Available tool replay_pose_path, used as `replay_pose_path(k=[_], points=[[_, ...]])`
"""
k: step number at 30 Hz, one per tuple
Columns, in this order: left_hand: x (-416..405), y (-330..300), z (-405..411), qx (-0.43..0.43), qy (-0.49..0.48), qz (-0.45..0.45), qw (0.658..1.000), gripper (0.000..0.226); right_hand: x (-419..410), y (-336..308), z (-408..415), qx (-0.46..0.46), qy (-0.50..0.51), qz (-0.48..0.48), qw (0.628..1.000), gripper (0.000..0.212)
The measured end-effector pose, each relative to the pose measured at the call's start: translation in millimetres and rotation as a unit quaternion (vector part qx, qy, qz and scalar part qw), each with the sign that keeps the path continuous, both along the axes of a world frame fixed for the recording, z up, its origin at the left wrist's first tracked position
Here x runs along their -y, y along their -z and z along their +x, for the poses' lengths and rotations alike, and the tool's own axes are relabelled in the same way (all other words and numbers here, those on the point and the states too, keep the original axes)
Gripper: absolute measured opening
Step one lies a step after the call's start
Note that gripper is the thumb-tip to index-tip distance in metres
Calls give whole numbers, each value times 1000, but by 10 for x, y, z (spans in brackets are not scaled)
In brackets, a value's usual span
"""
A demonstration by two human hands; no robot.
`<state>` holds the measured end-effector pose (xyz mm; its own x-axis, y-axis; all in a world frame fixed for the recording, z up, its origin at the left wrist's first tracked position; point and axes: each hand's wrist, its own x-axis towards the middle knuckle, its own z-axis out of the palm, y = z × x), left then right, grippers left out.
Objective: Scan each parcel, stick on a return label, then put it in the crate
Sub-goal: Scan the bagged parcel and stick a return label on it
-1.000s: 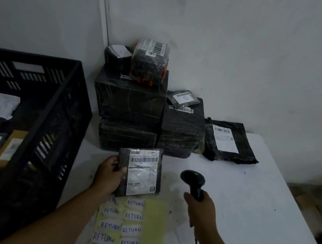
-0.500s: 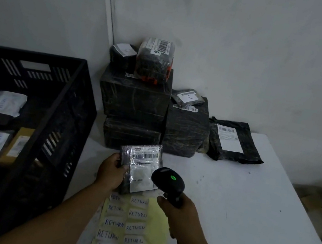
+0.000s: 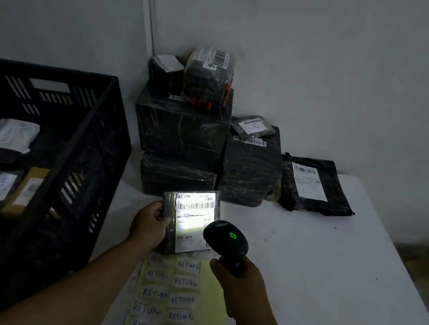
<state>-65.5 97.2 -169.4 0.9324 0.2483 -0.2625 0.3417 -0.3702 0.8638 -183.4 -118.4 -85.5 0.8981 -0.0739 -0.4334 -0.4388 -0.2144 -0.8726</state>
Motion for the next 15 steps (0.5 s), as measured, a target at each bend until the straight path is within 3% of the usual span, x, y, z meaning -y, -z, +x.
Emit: replay_pose_path(k=[15], points=[[-8, 61, -11, 3, -27, -21, 999, 27, 90, -15, -10, -22, 24, -3, 999, 22]])
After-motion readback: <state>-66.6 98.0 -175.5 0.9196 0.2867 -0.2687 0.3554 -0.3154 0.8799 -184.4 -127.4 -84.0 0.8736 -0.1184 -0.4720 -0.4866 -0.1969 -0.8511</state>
